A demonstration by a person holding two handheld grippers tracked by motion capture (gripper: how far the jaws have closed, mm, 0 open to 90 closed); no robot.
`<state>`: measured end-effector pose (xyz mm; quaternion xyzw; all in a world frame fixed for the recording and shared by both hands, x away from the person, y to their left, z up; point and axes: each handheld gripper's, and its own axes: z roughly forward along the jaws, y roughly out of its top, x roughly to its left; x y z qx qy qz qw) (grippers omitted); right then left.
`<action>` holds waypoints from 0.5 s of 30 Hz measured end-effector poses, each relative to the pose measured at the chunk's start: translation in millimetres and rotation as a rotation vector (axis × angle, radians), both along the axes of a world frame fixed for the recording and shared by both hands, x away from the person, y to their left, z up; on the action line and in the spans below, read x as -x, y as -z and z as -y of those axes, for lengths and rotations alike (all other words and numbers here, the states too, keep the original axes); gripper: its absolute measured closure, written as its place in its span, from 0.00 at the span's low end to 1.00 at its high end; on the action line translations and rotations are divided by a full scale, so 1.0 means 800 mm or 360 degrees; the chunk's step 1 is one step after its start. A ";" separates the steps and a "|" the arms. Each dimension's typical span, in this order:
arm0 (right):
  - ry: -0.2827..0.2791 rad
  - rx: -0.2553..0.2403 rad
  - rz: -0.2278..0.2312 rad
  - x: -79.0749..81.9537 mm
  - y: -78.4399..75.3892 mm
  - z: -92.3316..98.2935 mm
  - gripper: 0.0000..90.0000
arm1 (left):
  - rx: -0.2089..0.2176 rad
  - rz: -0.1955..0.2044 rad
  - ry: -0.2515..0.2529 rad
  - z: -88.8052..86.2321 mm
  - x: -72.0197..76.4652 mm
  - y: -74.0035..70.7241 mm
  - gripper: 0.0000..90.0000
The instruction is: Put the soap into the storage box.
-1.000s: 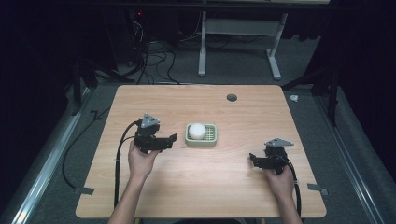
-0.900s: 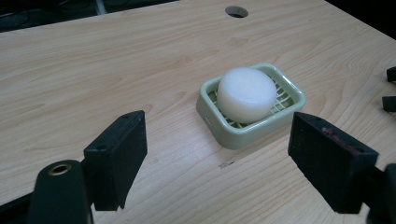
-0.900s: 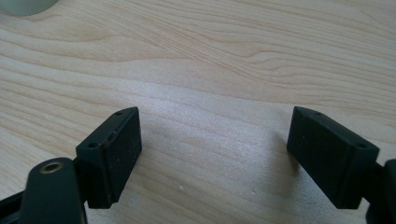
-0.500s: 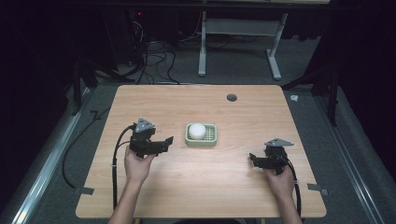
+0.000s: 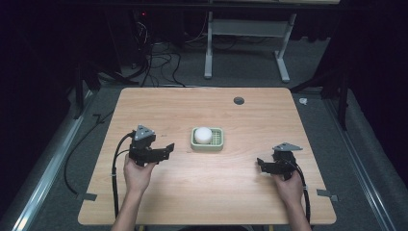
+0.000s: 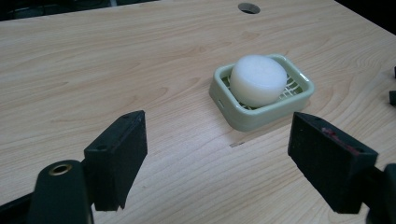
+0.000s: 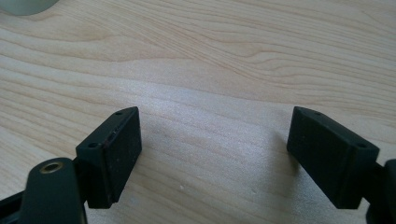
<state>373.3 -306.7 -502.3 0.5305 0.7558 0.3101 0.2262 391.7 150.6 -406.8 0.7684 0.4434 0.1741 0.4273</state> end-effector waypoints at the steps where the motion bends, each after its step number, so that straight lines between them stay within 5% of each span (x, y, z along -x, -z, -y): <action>1: 0.0001 0.0000 0.0000 0.000 0.000 0.000 0.21 | 0.0005 0.0000 -0.0002 -0.001 0.001 0.000 0.23; 15: -0.0001 0.0000 0.0000 0.000 0.000 0.000 0.21 | -0.0023 -0.0015 -0.0042 -0.012 0.009 0.009 0.23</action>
